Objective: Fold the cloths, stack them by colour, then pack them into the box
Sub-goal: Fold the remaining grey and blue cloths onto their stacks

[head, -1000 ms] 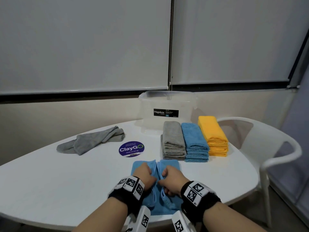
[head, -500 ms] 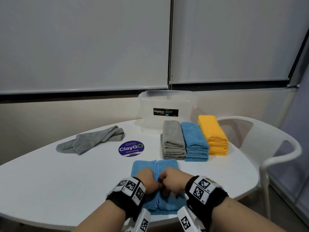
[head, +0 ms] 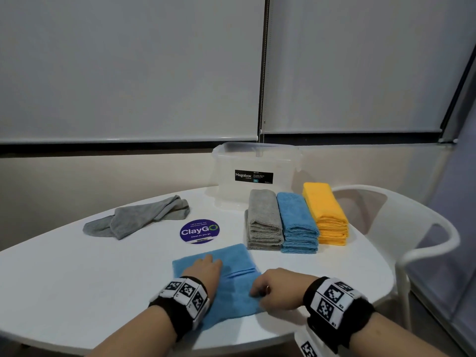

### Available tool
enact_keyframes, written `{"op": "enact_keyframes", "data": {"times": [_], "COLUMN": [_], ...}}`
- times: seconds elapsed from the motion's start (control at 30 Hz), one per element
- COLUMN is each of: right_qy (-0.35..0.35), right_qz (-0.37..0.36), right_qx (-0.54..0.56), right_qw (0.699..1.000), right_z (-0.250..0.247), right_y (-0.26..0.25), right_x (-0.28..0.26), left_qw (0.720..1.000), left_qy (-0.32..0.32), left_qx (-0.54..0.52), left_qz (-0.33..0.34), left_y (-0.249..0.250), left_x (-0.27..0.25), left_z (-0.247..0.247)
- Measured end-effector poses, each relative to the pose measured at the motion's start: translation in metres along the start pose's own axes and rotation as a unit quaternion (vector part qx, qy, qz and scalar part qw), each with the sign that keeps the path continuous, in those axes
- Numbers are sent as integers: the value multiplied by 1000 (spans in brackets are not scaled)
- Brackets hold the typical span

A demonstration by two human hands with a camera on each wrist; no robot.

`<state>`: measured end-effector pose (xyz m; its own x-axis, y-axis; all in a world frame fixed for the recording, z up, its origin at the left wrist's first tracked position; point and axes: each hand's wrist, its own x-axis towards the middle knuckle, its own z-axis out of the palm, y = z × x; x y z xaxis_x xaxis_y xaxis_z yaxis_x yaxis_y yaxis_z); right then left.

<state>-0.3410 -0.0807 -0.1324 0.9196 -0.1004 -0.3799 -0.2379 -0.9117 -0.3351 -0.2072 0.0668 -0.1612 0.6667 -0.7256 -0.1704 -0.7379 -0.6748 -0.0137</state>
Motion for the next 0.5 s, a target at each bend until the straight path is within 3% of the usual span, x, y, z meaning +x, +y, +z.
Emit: {"op": "enact_keyframes", "data": {"times": [0.07,0.17,0.23,0.37,0.5], "right_qy": [6,121,154,38,-32], "right_qz": [-18,-32,-45,-26,11], "right_qx": [9,-18,-40,-129,-186], "right_qw": [1000,992,986,991,982], "right_z": [0,3,9,19,19], "right_y": [-5,-11,-15,-33,-34], "right_x": [-2,10,25,45,48], "left_qw": [1000,999,999,997,995], "left_qy": [21,44,29,-66,-86], "left_qx": [3,-16,-32,-19,-27], "left_qz": [-10,-20,-19,-44,-40], "left_y": [-12,-26,-30,-26,-37], "left_x": [0,-1,-2,-13,-17], "left_z": [1,8,16,30,38]}}
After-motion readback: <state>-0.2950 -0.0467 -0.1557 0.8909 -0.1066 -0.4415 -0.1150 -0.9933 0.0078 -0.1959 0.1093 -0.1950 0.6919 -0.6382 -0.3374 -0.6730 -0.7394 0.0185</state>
